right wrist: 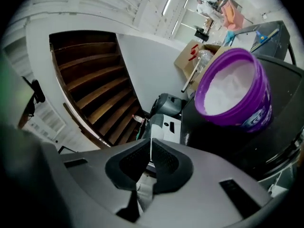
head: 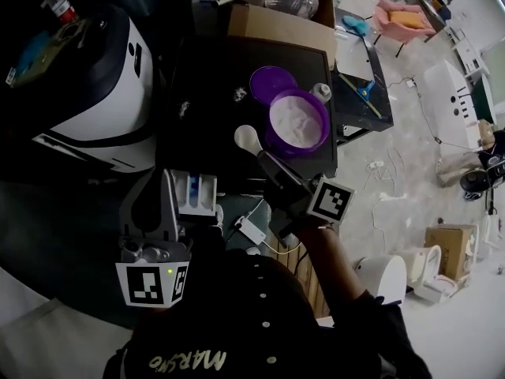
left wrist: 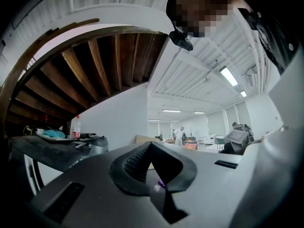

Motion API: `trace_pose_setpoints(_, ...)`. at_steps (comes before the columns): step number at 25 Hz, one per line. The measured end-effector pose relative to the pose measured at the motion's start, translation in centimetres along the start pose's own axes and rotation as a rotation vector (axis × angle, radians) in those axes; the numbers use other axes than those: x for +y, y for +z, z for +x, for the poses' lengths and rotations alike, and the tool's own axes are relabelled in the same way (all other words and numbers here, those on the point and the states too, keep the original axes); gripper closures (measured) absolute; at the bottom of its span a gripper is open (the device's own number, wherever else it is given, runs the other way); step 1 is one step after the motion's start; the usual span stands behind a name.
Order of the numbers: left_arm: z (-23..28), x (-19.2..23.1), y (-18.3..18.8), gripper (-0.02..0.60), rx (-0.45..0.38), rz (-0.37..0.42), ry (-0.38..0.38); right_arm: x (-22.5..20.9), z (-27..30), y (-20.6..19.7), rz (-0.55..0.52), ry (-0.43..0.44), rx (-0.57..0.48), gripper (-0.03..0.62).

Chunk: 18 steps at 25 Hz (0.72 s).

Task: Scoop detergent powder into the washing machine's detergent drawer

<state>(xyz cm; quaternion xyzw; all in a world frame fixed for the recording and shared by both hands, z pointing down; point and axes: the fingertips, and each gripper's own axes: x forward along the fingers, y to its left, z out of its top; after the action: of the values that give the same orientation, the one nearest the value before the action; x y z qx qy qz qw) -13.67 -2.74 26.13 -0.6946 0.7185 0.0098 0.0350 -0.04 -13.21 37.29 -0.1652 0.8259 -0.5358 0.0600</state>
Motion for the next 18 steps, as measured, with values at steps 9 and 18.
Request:
trace_pose_setpoints(9,-4.3,4.9,-1.2,0.566,0.037,-0.002,0.178,1.5,5.9,-7.4,0.025,0.061,0.22,0.56)
trace_pose_setpoints(18,-7.1,7.6,-4.4,0.566,0.051,-0.048,0.233,-3.5,9.0,-15.4,-0.047,-0.045,0.415,0.56)
